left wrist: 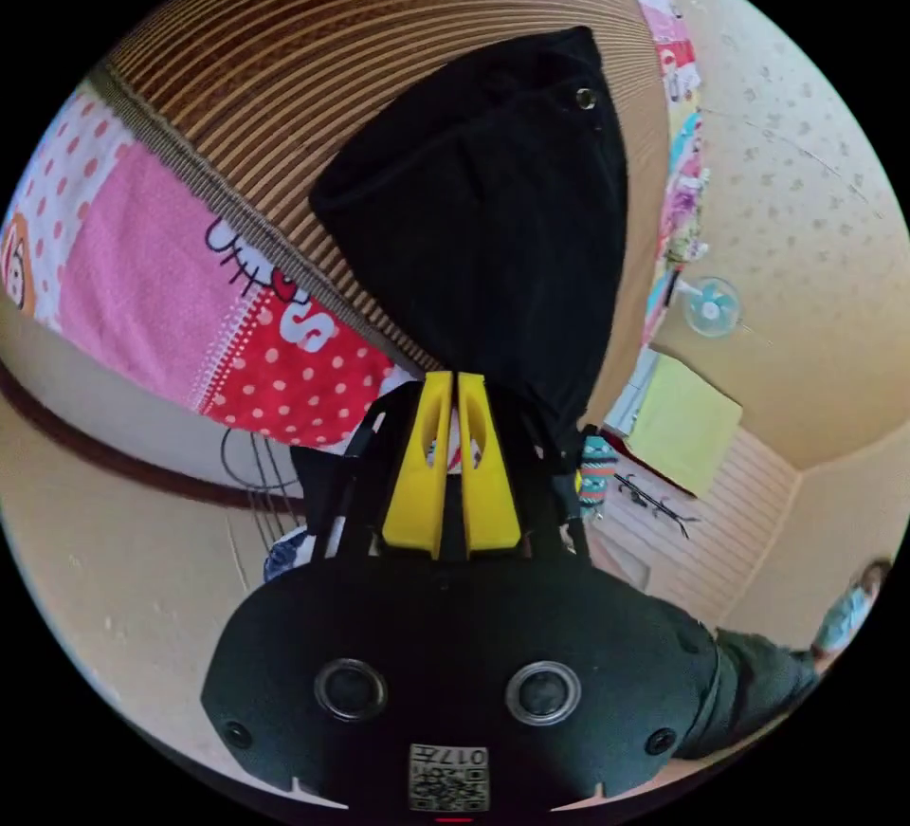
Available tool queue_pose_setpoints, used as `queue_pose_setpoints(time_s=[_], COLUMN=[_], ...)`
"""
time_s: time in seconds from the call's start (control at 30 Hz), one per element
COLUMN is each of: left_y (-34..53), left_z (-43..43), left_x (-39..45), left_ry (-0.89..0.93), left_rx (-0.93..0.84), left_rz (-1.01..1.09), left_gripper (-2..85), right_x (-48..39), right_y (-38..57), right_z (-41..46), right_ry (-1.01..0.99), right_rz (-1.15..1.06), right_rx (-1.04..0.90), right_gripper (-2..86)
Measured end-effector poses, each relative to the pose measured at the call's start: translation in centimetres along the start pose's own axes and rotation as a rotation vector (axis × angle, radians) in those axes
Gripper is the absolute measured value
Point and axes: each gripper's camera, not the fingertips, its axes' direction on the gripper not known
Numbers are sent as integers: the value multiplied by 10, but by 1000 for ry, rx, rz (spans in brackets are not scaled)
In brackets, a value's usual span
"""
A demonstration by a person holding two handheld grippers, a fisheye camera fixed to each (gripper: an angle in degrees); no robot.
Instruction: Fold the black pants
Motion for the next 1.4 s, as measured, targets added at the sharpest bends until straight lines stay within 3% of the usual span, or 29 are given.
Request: queue_pose_setpoints(time_s=[0.07,0.47,0.7,0.8,1.0,1.23,1.4], left_y=[12,68,67,69,76,88,97], left_z=[-21,-47,-50,-47,-40,-31,-24], left_x=[-5,4,45,55,67,71,71], left_ry=[232,339,228,212,197,185,180], left_rx=[-7,175,107,97,95,89,102], left_rz=[90,28,90,93,91,84,58], left_gripper=[-8,-10,-9,-9,-10,-10,-10], right_x=[-2,-49,-87,-88,-109,-90,-84], right_y=[-2,-47,-34,-39,-26,-18,-2], right_z=[-7,-10,8,23,37,42,50], right_ry=[14,157,478,551,773,778,767], right_rz=[0,-6,-57,-94,-184,-141,-233], right_rx=[15,146,220,114,89,23,11], right_gripper=[129,144,126,118,115,134,61])
